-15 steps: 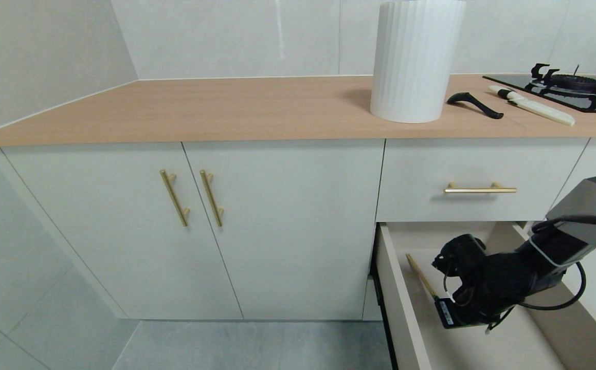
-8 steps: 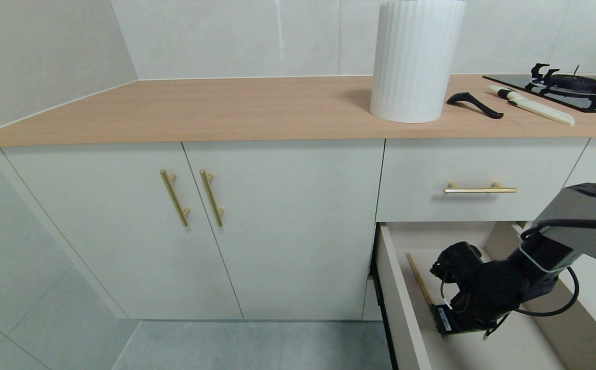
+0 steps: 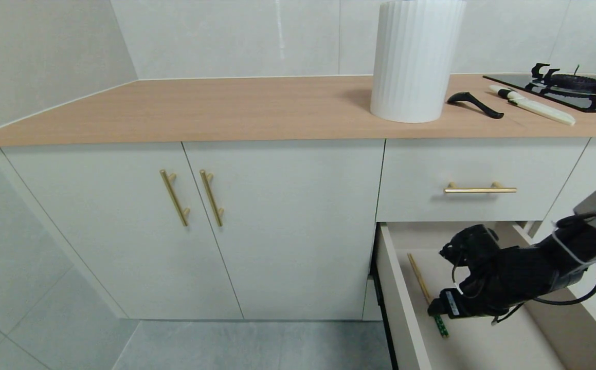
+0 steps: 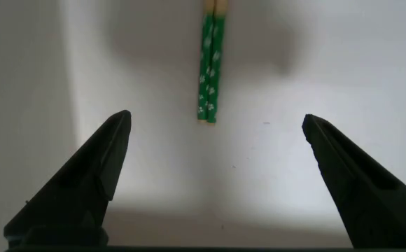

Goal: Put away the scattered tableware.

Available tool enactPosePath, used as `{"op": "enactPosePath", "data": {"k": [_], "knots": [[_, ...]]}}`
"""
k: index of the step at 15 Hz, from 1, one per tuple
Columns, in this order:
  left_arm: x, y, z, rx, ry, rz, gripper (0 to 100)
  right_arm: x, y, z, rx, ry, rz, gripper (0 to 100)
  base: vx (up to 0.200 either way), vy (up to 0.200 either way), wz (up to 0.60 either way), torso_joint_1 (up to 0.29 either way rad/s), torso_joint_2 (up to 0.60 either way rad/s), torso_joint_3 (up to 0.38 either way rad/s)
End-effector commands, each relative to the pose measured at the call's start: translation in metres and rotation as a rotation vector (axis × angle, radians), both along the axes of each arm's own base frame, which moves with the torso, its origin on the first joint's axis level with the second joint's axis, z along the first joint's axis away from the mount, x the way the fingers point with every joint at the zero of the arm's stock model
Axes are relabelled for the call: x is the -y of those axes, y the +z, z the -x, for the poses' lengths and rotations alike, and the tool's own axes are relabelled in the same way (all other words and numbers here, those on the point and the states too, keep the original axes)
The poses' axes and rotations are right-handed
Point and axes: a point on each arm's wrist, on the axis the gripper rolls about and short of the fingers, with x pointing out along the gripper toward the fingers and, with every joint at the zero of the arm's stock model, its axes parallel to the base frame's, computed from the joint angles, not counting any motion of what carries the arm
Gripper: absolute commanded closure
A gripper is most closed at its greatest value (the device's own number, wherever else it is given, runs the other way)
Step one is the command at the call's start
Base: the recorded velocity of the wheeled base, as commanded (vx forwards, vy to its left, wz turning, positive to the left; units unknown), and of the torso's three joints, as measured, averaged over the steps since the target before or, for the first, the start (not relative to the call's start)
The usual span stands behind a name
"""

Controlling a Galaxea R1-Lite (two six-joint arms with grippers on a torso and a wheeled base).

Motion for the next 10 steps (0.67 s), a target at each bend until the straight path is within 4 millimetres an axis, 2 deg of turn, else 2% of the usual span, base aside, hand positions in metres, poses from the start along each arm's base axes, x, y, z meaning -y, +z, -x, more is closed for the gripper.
{"op": "enactPosePath", "data": {"k": [1,4,5,6,7,10], "knots": [[0.0,0.0,0.0,-0.001,0.0,0.0,0,0.034,0.079,0.019,0.179,-0.091,-0.037,0,0.0,0.0,0.0,0.0,0.0,0.0],[0.0,0.0,0.0,-0.001,0.002,0.0,0,0.075,0.138,0.042,0.24,-0.156,-0.075,0,0.0,0.0,0.0,0.0,0.0,0.0],[0.0,0.0,0.0,-0.001,0.0,0.0,0,0.087,0.147,0.047,0.27,-0.148,-0.077,0,0.0,0.0,0.0,0.0,0.0,0.0],[0.0,0.0,0.0,-0.001,0.0,0.0,0,0.087,0.147,0.047,0.27,-0.148,-0.077,0,0.0,0.0,0.0,0.0,0.0,0.0],[0.0,0.0,0.0,-0.001,0.0,0.0,0,0.1,0.155,0.056,0.302,-0.136,-0.039,0,0.0,0.0,0.0,0.0,0.0,0.0],[0.0,0.0,0.0,-0.001,0.0,0.0,0,0.102,0.161,0.062,0.326,-0.127,-0.033,0,0.0,0.0,0.0,0.0,0.0,0.0]]}}
